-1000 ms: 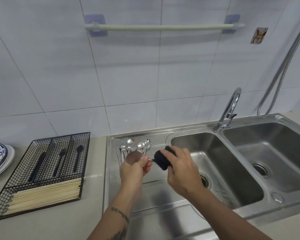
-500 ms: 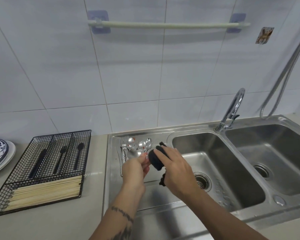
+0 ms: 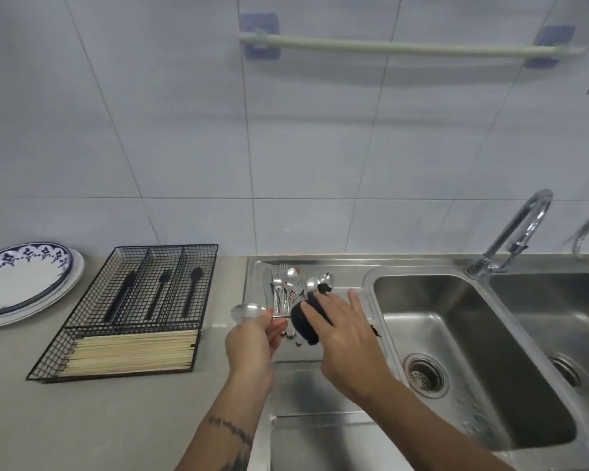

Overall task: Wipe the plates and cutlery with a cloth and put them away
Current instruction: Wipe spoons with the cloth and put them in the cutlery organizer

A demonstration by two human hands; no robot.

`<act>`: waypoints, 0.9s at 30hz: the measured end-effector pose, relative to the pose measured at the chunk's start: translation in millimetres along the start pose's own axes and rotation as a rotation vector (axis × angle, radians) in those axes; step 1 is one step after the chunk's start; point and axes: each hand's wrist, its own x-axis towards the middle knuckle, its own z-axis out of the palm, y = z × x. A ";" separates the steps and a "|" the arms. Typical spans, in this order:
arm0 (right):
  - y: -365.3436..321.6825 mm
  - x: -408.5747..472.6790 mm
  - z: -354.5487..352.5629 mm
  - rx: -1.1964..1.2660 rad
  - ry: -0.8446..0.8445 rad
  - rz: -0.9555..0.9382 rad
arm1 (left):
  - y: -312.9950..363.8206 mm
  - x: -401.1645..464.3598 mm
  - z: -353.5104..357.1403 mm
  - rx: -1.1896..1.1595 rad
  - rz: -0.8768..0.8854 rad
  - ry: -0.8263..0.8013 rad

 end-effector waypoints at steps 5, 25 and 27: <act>-7.8 19.9 22.9 0.010 -0.065 -0.003 | 15.4 15.5 -19.2 0.003 0.080 0.090; 0.3 56.2 84.0 0.198 -0.153 0.154 | 120.4 160.2 -42.1 0.956 0.326 0.186; 4.1 54.4 86.0 0.190 -0.165 0.189 | 117.7 165.7 -39.6 1.038 0.344 0.181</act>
